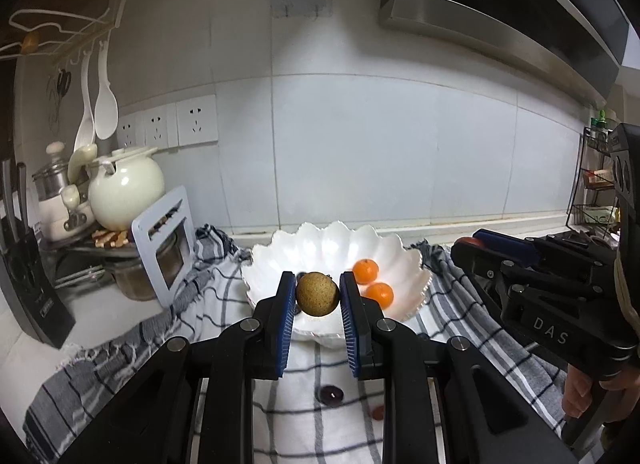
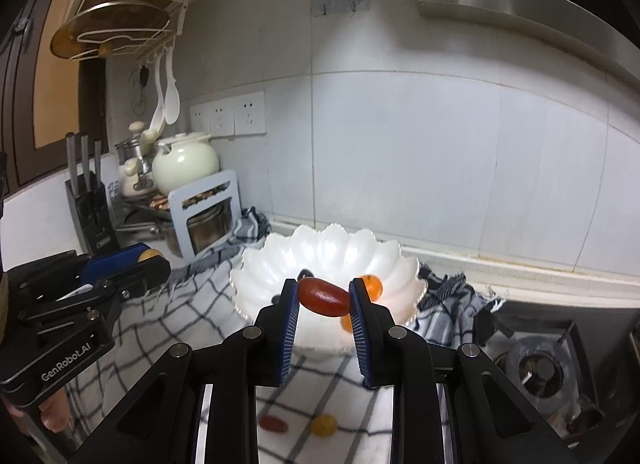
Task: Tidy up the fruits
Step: 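Carry the yellow-brown fruit and red date up over the white bowl, then open both tools to drop the fruit and date into the bowl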
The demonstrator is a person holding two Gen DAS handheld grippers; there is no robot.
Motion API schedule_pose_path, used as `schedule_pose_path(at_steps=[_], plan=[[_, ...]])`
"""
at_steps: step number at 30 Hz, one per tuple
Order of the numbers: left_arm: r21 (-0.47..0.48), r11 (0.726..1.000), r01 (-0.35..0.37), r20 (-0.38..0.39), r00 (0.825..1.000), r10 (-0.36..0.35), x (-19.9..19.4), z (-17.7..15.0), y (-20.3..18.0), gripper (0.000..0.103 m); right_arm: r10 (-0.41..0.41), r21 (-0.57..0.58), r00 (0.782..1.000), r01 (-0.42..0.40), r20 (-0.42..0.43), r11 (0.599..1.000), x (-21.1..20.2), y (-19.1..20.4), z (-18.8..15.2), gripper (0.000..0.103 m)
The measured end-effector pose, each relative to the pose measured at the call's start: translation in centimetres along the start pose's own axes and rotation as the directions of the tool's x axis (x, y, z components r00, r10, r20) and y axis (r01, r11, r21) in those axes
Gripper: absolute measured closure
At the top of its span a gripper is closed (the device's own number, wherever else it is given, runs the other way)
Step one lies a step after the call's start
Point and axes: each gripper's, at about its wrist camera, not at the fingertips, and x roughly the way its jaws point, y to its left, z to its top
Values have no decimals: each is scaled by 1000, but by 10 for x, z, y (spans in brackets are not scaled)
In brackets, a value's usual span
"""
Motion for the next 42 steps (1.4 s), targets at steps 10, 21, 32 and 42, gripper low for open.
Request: schedule_pose_path(at_steps=[10, 21, 32, 42], plan=[[1, 1000, -10, 17, 1000, 10, 28, 25, 16, 80, -8, 1, 1000, 8, 14, 1000, 31, 0, 23, 76], [-7, 1000, 8, -16, 1000, -8, 70, 44, 24, 80, -41, 2, 999, 41, -19, 999, 72, -15, 40, 76], [-2, 1000, 31, -80, 996, -31, 122, 57, 20, 80, -52, 13, 993, 54, -102, 998, 119, -33, 47, 76], [11, 998, 54, -198, 979, -51, 174, 52, 14, 80, -64, 29, 978, 71, -197, 997, 157, -49, 37, 76]])
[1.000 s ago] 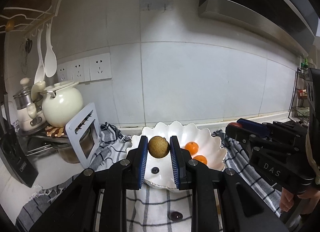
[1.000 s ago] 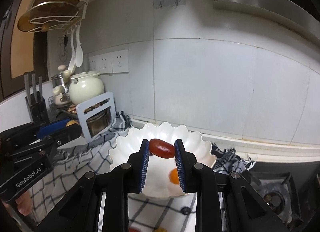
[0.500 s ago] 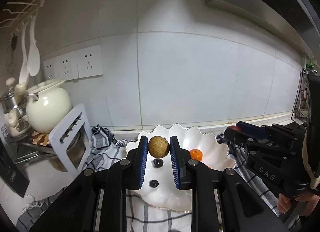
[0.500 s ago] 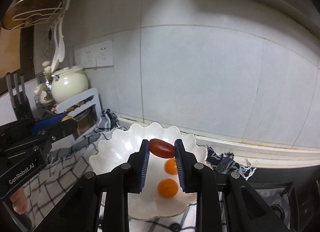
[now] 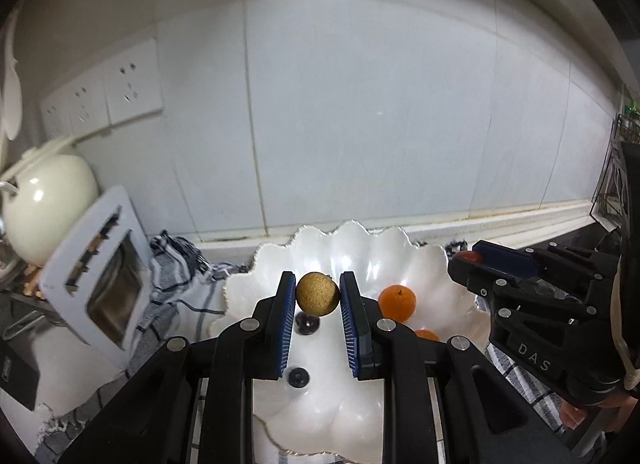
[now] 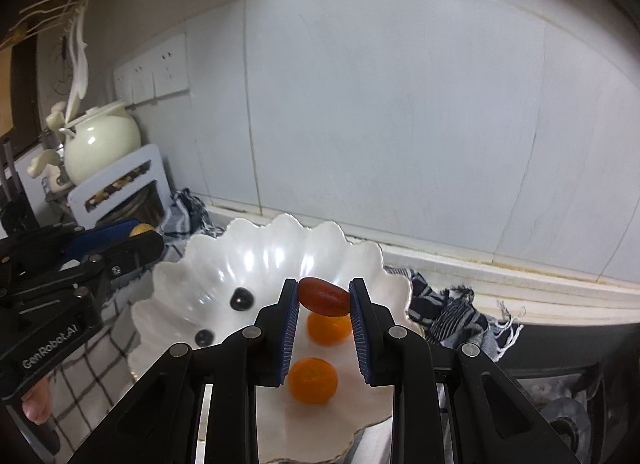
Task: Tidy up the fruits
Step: 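Open both tools to drop the fruit and date into the bowl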
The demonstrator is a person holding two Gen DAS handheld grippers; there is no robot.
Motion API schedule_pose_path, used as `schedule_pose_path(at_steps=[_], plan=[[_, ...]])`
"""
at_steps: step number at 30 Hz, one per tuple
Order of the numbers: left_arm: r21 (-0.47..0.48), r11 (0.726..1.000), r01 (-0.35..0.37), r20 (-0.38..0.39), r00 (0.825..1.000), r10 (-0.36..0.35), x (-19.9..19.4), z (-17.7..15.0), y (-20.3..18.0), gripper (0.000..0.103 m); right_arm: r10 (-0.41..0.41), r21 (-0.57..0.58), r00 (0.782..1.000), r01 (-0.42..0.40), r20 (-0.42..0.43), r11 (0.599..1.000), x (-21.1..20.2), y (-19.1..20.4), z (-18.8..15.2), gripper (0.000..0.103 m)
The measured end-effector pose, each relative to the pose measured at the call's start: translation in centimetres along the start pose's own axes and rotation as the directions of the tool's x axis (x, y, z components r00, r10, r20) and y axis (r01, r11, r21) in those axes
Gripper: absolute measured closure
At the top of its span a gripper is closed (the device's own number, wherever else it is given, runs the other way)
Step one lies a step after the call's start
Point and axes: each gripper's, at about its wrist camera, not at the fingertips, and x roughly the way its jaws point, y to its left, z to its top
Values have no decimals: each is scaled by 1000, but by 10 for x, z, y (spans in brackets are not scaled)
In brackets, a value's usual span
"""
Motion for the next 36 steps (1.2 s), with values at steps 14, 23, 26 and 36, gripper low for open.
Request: schedule_pose_path(at_steps=[14, 23, 26, 36], plan=[[-28, 998, 47, -182, 982, -52, 58, -13, -11, 80, 6, 29, 992, -2, -128, 1000, 36, -16, -15, 76], [-13, 999, 30, -223, 974, -32, 69, -19, -16, 64, 2, 51, 986, 7, -165, 999, 44, -23, -21, 64], [-17, 1000, 16, -226, 974, -19, 68, -19, -15, 62, -12, 53, 987, 21, -159, 998, 42, -24, -23, 60], [-16, 997, -72, -180, 981, 68, 39, -20, -6, 39, -47, 33, 990, 52, -131, 998, 21, -21, -27, 52]])
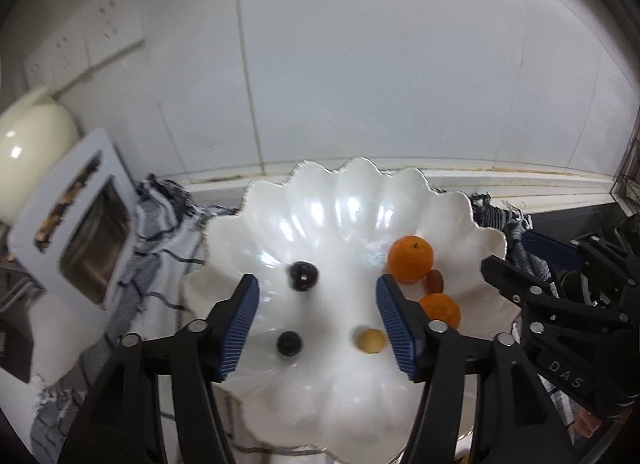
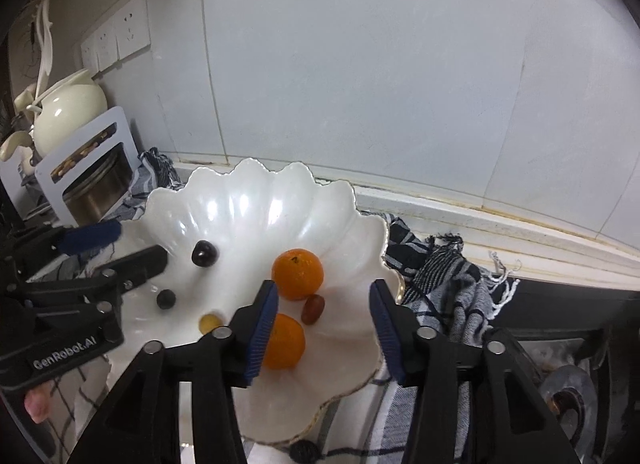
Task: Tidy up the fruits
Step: 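Open both tools to drop the fruit and date into the bowl, then lift both open tools away from the bowl back over the cloth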
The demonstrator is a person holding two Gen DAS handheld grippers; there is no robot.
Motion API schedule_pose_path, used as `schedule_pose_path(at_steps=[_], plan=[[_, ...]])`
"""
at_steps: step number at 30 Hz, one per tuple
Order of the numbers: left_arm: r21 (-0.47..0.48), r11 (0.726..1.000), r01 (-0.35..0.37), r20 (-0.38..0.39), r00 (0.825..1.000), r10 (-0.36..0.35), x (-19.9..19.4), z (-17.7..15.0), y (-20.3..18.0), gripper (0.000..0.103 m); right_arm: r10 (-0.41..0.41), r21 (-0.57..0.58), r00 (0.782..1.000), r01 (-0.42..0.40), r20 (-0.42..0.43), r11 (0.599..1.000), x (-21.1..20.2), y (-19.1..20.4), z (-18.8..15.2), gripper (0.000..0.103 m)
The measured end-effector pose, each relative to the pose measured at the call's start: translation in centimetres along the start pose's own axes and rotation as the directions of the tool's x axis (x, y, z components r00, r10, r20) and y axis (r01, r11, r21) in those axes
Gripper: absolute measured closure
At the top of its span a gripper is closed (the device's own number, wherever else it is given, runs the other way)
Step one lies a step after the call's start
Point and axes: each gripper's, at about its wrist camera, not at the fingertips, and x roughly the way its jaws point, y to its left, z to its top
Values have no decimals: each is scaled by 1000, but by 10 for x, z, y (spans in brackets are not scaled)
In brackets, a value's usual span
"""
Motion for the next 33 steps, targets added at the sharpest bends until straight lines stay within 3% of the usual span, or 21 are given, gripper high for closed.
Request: schedule_pose_path(at_steps=[5, 10, 25, 33], plan=[[3, 999, -48, 61, 997, 47, -29, -2, 4, 31, 2, 0, 999, -2, 32, 1000, -21, 4, -2, 52], [1, 997, -74, 109, 991, 73, -58, -4, 7, 28, -1, -10, 997, 2, 80, 1000, -47, 10, -2, 45], [-21, 998, -58, 187, 980, 61, -125, -23, 20, 24, 17, -36, 982, -11, 188, 999, -113, 27, -12, 45], [11, 997, -81, 246, 966, 76, -157, -38, 19, 22, 22, -31, 973, -15, 228, 999, -141, 35, -23, 45]])
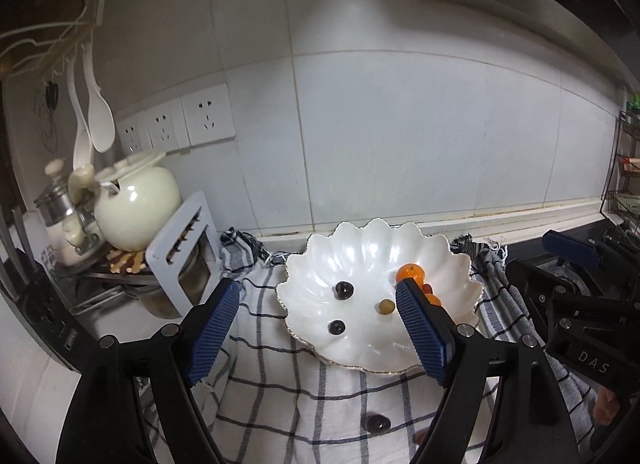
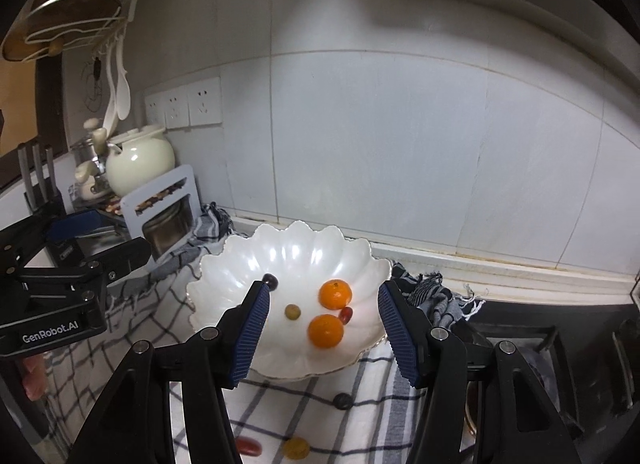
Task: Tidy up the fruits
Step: 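Lift both open tools away from the bowl back over the cloth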
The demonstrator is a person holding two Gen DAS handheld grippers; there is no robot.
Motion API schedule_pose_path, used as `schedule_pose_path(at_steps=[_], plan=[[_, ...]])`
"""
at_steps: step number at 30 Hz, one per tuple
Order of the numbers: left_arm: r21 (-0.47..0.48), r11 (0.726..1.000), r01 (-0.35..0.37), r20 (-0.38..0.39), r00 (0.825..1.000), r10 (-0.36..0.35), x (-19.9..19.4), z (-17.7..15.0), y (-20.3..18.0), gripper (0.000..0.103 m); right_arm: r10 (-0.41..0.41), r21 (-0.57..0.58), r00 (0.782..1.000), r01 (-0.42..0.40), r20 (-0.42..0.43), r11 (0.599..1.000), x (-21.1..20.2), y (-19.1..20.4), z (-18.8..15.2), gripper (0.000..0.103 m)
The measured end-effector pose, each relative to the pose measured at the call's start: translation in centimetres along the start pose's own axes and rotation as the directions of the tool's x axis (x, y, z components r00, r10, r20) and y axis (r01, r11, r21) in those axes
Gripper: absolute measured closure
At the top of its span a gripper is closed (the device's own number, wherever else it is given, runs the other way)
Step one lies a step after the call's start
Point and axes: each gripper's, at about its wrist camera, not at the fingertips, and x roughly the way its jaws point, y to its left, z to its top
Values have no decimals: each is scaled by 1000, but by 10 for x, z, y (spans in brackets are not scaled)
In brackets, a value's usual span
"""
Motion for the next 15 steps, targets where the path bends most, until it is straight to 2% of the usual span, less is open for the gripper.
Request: schedule_pose_path(at_steps=[15], plan=[[31, 999, 22, 8, 1000, -22, -33, -26, 1, 22, 4, 8, 1000, -4, -10, 1000, -30, 12, -23, 45]])
